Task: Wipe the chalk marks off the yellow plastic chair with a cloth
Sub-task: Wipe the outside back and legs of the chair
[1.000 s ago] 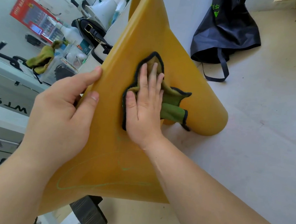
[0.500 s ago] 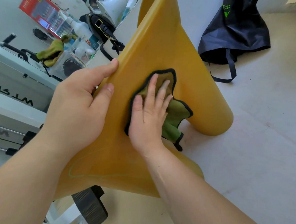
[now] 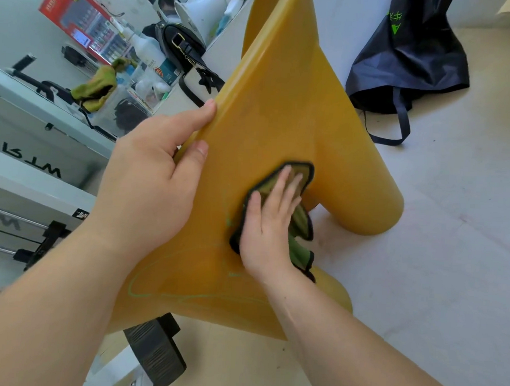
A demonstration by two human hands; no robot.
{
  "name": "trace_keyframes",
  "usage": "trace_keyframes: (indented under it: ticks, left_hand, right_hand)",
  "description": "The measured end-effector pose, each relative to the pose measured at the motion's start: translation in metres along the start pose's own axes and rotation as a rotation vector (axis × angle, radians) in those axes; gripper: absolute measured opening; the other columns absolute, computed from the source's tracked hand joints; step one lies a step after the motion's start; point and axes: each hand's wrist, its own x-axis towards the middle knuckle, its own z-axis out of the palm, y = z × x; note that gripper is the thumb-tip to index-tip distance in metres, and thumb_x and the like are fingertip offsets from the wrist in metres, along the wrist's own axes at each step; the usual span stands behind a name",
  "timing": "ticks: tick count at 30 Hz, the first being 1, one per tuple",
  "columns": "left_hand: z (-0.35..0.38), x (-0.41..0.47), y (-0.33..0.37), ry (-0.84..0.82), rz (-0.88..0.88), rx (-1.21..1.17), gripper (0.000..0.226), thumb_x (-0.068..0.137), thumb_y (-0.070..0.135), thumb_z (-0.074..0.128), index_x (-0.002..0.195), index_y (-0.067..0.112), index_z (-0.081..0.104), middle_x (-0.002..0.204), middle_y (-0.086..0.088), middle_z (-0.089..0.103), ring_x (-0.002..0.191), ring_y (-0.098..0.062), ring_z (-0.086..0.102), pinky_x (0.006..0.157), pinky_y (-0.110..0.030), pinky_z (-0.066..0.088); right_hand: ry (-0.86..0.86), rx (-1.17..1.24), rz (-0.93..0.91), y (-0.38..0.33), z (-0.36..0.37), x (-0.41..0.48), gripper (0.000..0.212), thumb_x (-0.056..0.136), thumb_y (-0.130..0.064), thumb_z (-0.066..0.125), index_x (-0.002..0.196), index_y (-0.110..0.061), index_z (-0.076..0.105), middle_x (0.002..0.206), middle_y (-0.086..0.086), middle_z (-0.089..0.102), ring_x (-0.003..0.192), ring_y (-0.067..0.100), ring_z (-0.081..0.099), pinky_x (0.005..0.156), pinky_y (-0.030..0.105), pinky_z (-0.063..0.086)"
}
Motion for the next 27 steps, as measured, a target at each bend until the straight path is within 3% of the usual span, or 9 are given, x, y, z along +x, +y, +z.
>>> trace_keyframes:
  ticks: [5,8,11,16,21,24,27]
  left_hand:
    - [0.001,0.002,-0.001,0.021,0.031,0.014,0.042,0.098,0.019,0.054,0.137,0.035,0.055,0.12,0.025,0.056,0.107,0.016,0.047,0.087,0.001,0.032]
    - [0.001,0.002,-0.002,0.02,0.028,0.006,0.042,0.098,0.021,0.054,0.137,0.038,0.054,0.119,0.029,0.055,0.11,0.013,0.048,0.086,0.001,0.032]
    - [0.002,0.003,-0.004,0.012,0.023,0.007,0.042,0.099,0.023,0.053,0.137,0.04,0.054,0.116,0.028,0.055,0.103,0.014,0.048,0.082,0.003,0.031]
    - [0.002,0.003,-0.003,0.011,0.001,0.008,0.041,0.099,0.022,0.053,0.137,0.036,0.054,0.117,0.016,0.061,0.102,0.001,0.051,0.082,-0.008,0.036]
    - [0.001,0.001,-0.002,0.0,0.013,0.041,0.042,0.1,0.023,0.051,0.14,0.036,0.052,0.109,0.004,0.063,0.1,-0.013,0.054,0.087,-0.034,0.044]
    - [0.0,0.0,-0.001,-0.021,0.009,0.052,0.042,0.101,0.025,0.048,0.142,0.035,0.049,0.107,0.001,0.062,0.099,-0.016,0.054,0.087,-0.041,0.045]
    - [0.002,-0.009,0.002,-0.041,0.036,0.203,0.045,0.103,0.03,0.039,0.148,0.034,0.038,0.094,0.002,0.053,0.086,-0.02,0.051,0.076,-0.045,0.047]
  right_hand:
    - [0.03,-0.032,-0.244,-0.066,-0.01,0.025,0.067,0.099,-0.063,0.021,0.157,-0.051,-0.012,0.167,-0.018,-0.024,0.153,0.027,-0.027,0.119,0.061,-0.011]
    - [0.087,-0.004,-0.273,-0.068,-0.013,0.039,0.064,0.101,-0.061,0.022,0.159,-0.049,-0.003,0.168,-0.017,-0.018,0.155,0.027,-0.024,0.118,0.065,-0.009]
    - [0.159,0.022,-0.169,-0.055,-0.016,0.053,0.059,0.103,-0.058,0.019,0.159,-0.05,0.001,0.171,-0.011,-0.013,0.156,0.03,-0.017,0.119,0.066,-0.004]
    - [0.086,0.029,0.016,-0.019,0.001,0.018,0.062,0.101,-0.064,0.008,0.156,-0.049,-0.016,0.168,-0.008,-0.024,0.156,0.028,-0.02,0.124,0.056,-0.004]
    - [-0.114,-0.228,-0.075,-0.001,0.035,-0.075,0.07,0.094,-0.068,0.005,0.137,-0.049,-0.047,0.155,-0.011,-0.049,0.148,0.019,-0.039,0.124,0.043,-0.013]
    - [-0.204,-0.331,-0.11,0.012,0.032,-0.088,0.068,0.088,-0.076,-0.003,0.133,-0.055,-0.049,0.151,-0.014,-0.053,0.145,0.017,-0.043,0.121,0.044,-0.02]
    - [-0.189,-0.377,0.012,0.035,0.015,-0.067,0.068,0.092,-0.076,0.003,0.143,-0.055,-0.037,0.164,-0.011,-0.036,0.155,0.024,-0.023,0.125,0.052,-0.007]
